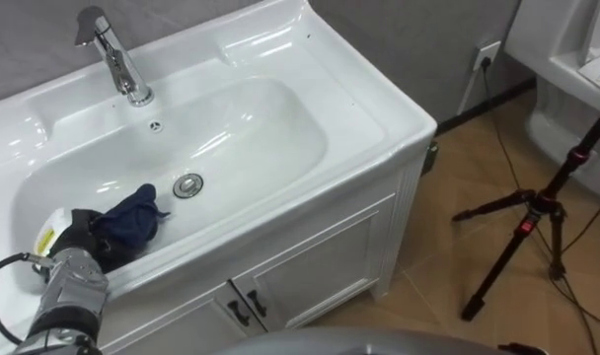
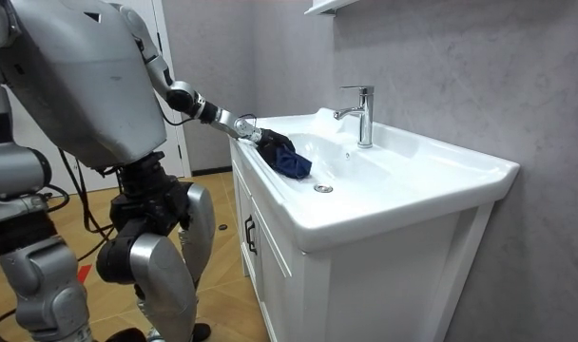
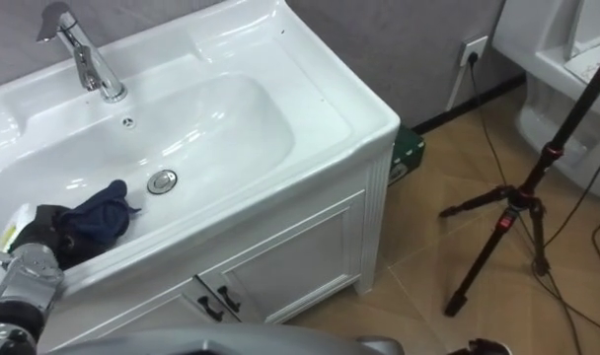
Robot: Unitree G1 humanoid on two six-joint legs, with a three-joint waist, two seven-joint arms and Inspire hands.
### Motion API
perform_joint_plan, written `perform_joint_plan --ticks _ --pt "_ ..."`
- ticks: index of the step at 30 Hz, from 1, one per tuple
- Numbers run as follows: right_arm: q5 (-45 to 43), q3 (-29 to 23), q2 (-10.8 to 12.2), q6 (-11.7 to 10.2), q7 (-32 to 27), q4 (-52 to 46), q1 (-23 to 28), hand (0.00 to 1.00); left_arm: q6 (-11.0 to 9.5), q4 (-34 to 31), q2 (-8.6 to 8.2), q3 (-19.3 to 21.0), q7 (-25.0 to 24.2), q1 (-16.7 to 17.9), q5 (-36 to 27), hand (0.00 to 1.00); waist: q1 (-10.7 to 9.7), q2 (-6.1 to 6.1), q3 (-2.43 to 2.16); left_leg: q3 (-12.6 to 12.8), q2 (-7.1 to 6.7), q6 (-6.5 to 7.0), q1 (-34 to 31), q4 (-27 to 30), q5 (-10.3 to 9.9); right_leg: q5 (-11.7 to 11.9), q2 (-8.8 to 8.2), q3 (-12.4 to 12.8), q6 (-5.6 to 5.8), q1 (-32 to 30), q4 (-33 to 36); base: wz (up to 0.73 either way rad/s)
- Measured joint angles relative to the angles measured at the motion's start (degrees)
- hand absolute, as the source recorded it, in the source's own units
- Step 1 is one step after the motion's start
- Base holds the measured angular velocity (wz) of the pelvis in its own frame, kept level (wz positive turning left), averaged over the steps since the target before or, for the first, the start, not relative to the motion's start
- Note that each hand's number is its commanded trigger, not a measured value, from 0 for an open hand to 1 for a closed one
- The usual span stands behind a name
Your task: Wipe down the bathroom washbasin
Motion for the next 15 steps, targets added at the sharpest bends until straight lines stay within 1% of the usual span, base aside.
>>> perform_joint_plan --ticks 5,8,10,13,15 --pt "0.1 0.0 0.0 -0.5 -0.3 0.0 0.3 0.0 0.4 -0.7 -0.04 0.0 1.6 -0.7 -0.3 1.0 -0.3 0.11 -0.08 -0.4 -0.01 0.0 -0.8 0.0 0.0 0.0 -0.09 -0.4 0.01 -0.9 0.3 0.03" --pt "1.4 0.1 -0.1 -0.9 -0.2 0.1 0.2 0.0 0.4 -1.3 -0.11 -0.7 2.1 -0.7 -2.3 1.0 -0.3 0.23 -0.16 -1.6 -0.04 -0.01 -1.5 0.1 0.0 0.0 -0.2 -0.9 0.01 -1.3 0.2 0.09" --pt "2.1 0.1 -0.1 -2.1 -0.3 0.2 0.0 0.0 0.0 -1.9 -0.24 -0.8 3.1 -0.7 -5.5 1.0 -0.3 0.26 -0.13 -1.9 -0.06 -0.01 -1.8 0.1 0.0 0.0 -0.26 -1.2 0.02 -1.5 0.2 0.1" --pt "3.1 0.6 -0.1 -3.7 -0.5 0.3 -0.3 0.0 -0.1 -2.8 -0.25 -1.7 4.1 -0.6 -7.8 1.0 -0.3 0.29 -0.12 -2.7 -0.07 -0.01 -2.1 0.1 0.0 0.0 -0.27 -1.4 0.02 -1.6 0.2 0.06" --pt "4.7 1.2 -0.1 -4.9 -0.3 0.3 -0.6 0.0 -0.1 -6.9 -1.09 -1.8 4.9 0.0 -9.2 1.0 -0.2 0.12 -0.14 -4.0 -0.06 -0.08 -3.6 0.1 -0.1 0.2 -0.29 -2.0 0.1 -3.0 0.2 0.19"
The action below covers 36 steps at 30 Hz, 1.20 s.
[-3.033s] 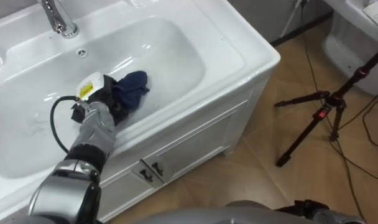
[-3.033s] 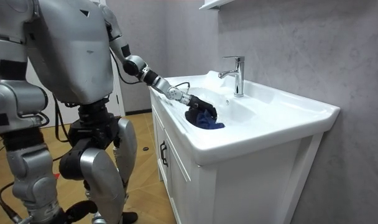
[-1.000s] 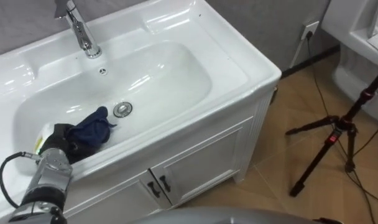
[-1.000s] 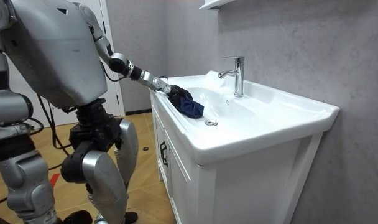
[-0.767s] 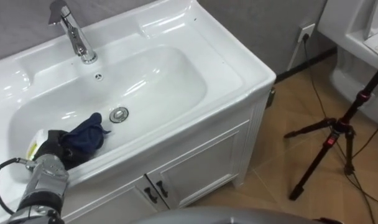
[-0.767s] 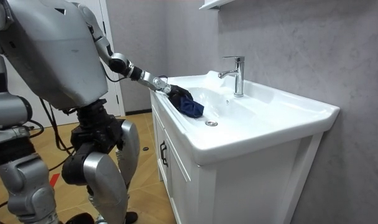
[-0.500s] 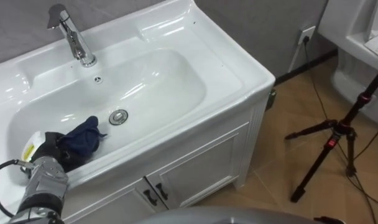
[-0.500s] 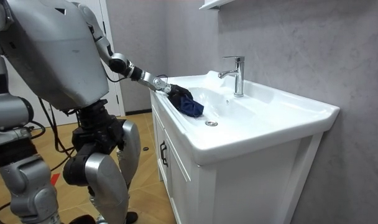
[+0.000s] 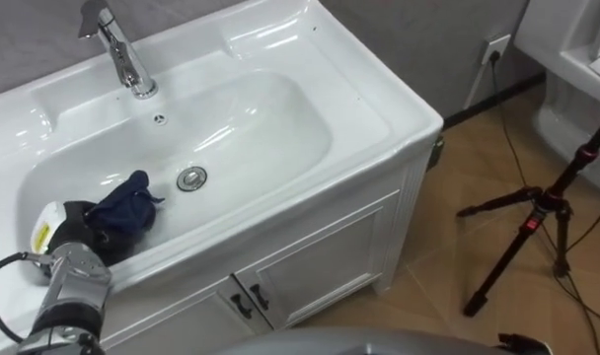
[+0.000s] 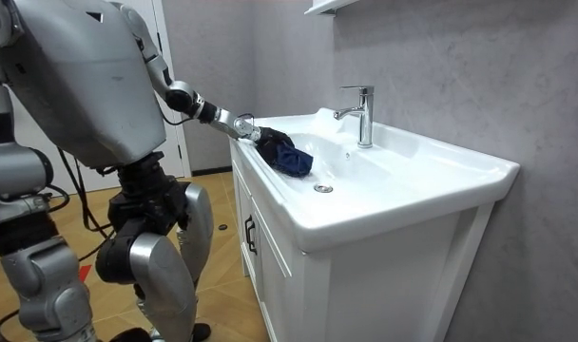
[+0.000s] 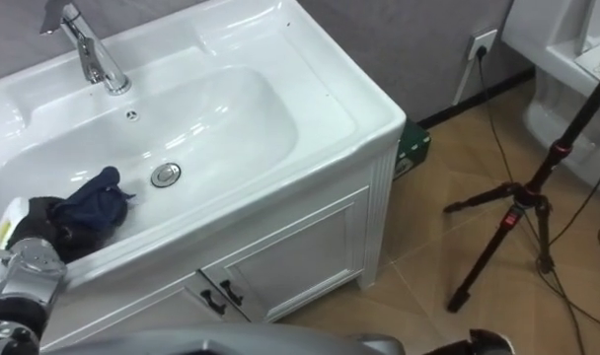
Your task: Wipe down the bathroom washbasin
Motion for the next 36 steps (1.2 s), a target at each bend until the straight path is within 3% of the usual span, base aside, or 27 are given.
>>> perform_joint_plan --ticks 6,9,14,16,21,36 --pt "2.0 0.6 0.0 -2.9 1.8 0.6 -0.9 0.0 -0.9 -13.4 -1.84 -0.5 4.8 0.6 -2.5 1.0 -0.1 -1.27 0.65 -1.9 0.04 -0.08 -2.4 0.1 0.0 0.4 -0.35 -2.2 -0.02 -1.8 -0.1 0.18" --pt "2.0 1.9 0.0 -3.5 1.9 0.7 -1.0 0.0 -3.0 -18.3 -1.84 -1.4 8.2 0.5 -3.9 1.0 -0.2 -1.16 0.75 -2.3 0.0 -0.13 -3.0 0.1 -0.1 0.8 -0.43 -2.5 0.12 -2.0 -0.2 0.05" --pt "1.7 2.2 0.1 -3.8 2.4 1.3 -0.4 0.0 -4.4 -28.8 -1.8 -2.1 13.1 0.5 -4.9 1.0 -0.7 -1.01 0.9 -2.9 -0.16 -0.13 -3.6 0.1 -0.1 0.8 -0.55 -2.5 0.34 -2.7 -0.7 0.0" --pt "1.6 2.2 0.0 -3.8 2.4 1.9 -0.3 0.0 -6.2 -32.0 -1.79 -2.1 15.7 0.5 -5.2 1.0 -1.1 -0.7 0.95 -2.9 -0.19 -0.13 -3.8 0.1 -0.1 0.9 -0.56 -2.5 0.42 -2.8 -1.0 0.0" --pt "1.6 2.2 0.0 -3.8 2.4 3.5 -0.4 0.0 -7.4 -35.0 -1.73 -2.2 18.3 0.5 -5.2 1.0 -1.6 -0.47 1.1 -2.9 -0.16 -0.13 -4.1 0.0 -0.1 0.9 -0.51 -2.4 0.39 -3.3 -0.9 -0.01" --pt "-1.5 2.2 -0.1 -3.6 2.4 3.7 1.8 0.0 -7.9 -35.4 -0.8 -2.2 18.7 0.5 -5.1 1.0 -1.2 -0.09 1.15 -2.9 -0.12 -0.13 -4.4 0.0 -0.1 0.9 -0.44 -2.3 0.37 -3.4 -1.2 0.0"
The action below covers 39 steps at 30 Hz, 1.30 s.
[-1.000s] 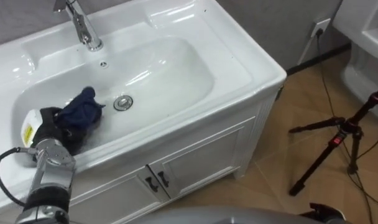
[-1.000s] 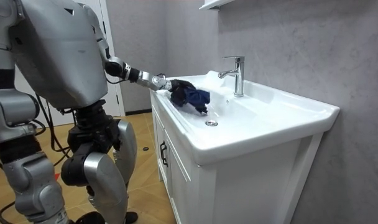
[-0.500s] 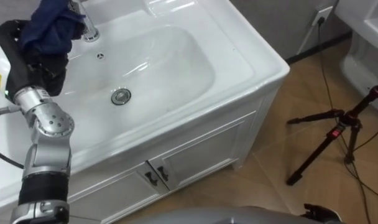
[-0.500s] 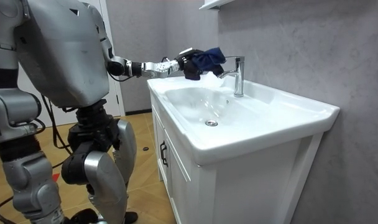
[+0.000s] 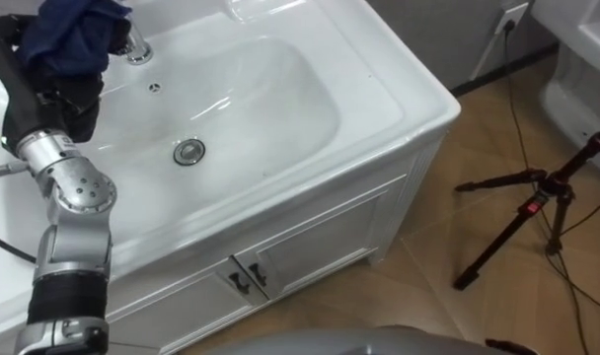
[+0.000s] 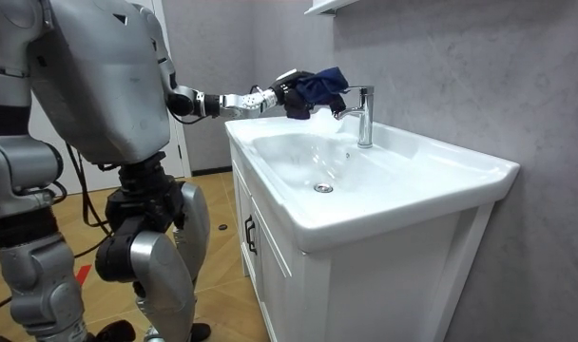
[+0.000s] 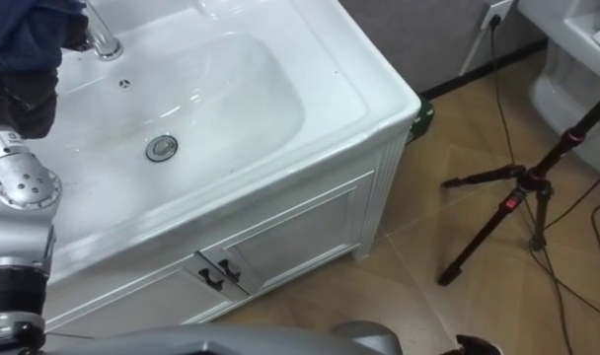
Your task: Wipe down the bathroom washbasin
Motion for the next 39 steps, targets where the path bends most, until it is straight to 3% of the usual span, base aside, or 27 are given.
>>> perform_joint_plan --ticks 6,11,17,23,26,31,39 --pt "0.0 0.0 -0.1 1.2 -0.1 -0.2 0.7 0.0 0.0 0.0 2.62 0.0 0.8 0.0 -0.1 1.0 0.6 0.98 -0.01 0.2 -0.02 0.0 0.1 -0.1 0.0 0.0 0.03 0.1 -0.01 0.0 0.1 -0.01" --pt "-0.8 0.1 0.0 1.2 -0.3 -0.2 1.0 0.0 0.0 0.0 2.85 0.2 0.8 0.2 -0.1 1.0 2.3 1.45 -0.04 0.4 0.0 0.0 -0.1 -0.1 0.0 0.0 0.06 0.0 -0.01 -0.1 0.0 0.01" --pt "-1.0 0.0 -0.1 1.2 -0.8 -0.3 1.4 0.0 0.1 0.4 2.94 3.6 0.7 4.7 -0.1 1.0 3.1 1.95 -0.5 -0.2 0.01 0.0 -1.0 0.1 0.0 0.0 -0.04 -0.5 -0.06 -0.5 -0.4 0.07" --pt "-1.6 0.0 -0.2 1.2 -0.6 -2.4 1.9 0.0 0.5 2.7 2.98 5.2 0.7 6.3 -0.2 1.0 4.3 1.85 -0.47 -1.4 -0.08 0.0 -1.6 0.0 0.0 0.0 -0.33 -1.7 -0.06 -0.9 0.0 0.09" --pt "-1.5 0.0 -0.2 1.2 -0.5 -3.0 1.8 0.0 0.6 3.1 3.42 5.4 0.7 6.5 -0.2 1.0 5.9 1.97 -0.44 -1.4 -0.13 0.0 -1.5 -0.1 0.0 0.0 -0.33 -1.7 -0.02 -1.1 -0.3 -0.01" --pt "-1.5 0.0 -0.2 1.2 0.0 -3.2 1.7 0.0 0.6 3.1 3.45 8.8 1.3 8.1 -0.1 1.0 6.3 2.57 -0.4 -1.4 -0.23 0.0 -1.5 0.0 0.0 0.0 -0.43 -1.8 0.08 -1.1 0.0 0.01" --pt "-1.2 0.1 -0.2 1.2 0.0 -3.1 1.8 0.0 0.6 3.1 3.44 9.3 2.6 9.9 -0.2 1.0 6.6 2.24 -0.42 -1.4 -0.39 0.0 -1.6 0.1 0.0 -0.1 -0.75 -2.4 0.29 -1.2 0.7 0.03"
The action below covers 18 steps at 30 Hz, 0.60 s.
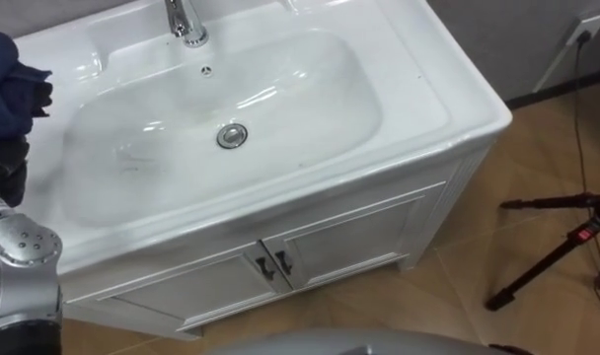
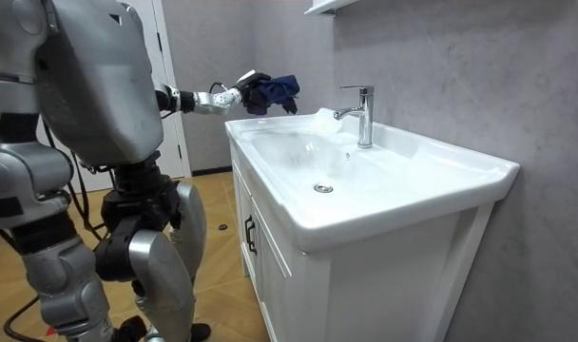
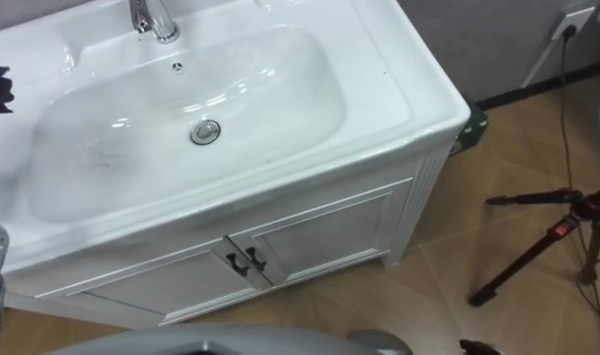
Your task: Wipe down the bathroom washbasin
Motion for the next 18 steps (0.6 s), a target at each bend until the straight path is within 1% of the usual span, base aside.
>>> perform_joint_plan --ticks 2,3,6,11,16,18 --pt "0.0 0.2 0.0 0.0 0.0 0.1 0.0 0.0 0.0 0.0 0.0 0.0 0.0 0.0 0.1 1.0 0.2 -0.33 -0.08 0.0 -0.12 0.0 -0.2 0.1 0.0 -0.1 -0.19 -0.2 0.09 -0.2 0.4 0.06" --pt "0.0 0.6 0.0 0.0 -0.1 0.2 0.0 0.0 0.0 0.0 0.0 0.0 0.1 0.0 0.1 1.0 0.6 -0.59 -0.33 0.0 -0.18 0.0 -0.6 0.3 0.0 -0.1 -0.29 -0.3 0.12 -0.7 0.6 0.07" --pt "0.0 1.1 0.0 0.1 -0.2 0.5 0.1 0.0 0.0 0.0 0.0 0.0 0.8 0.2 0.1 1.0 0.9 -1.21 -0.42 0.0 -0.35 0.0 -1.0 0.5 0.0 0.0 -0.59 -0.9 0.26 -0.8 0.6 0.1" --pt "0.1 1.1 0.0 0.1 -0.8 0.4 0.2 0.0 0.0 1.3 0.0 0.4 3.3 1.0 0.1 1.0 1.5 -1.46 -0.37 0.0 -0.53 0.0 -1.0 0.4 0.0 0.1 -0.77 -0.9 0.65 -0.8 0.4 0.01" --pt "0.0 1.1 0.2 0.0 -0.6 0.4 0.5 0.0 0.0 2.1 -0.01 0.6 3.7 2.5 -0.1 1.0 1.7 -1.54 -0.27 0.0 -0.64 0.0 -1.0 0.4 0.0 0.3 -0.9 -1.0 0.89 -0.8 0.4 0.01" --pt "-0.1 1.1 0.1 0.0 -0.5 0.4 0.5 0.0 -0.1 3.6 -0.01 0.9 4.1 2.5 -1.3 1.0 1.8 -1.4 -0.3 0.1 -0.65 0.0 -1.0 0.4 0.0 0.3 -0.88 -0.8 0.9 -0.8 0.4 0.0"
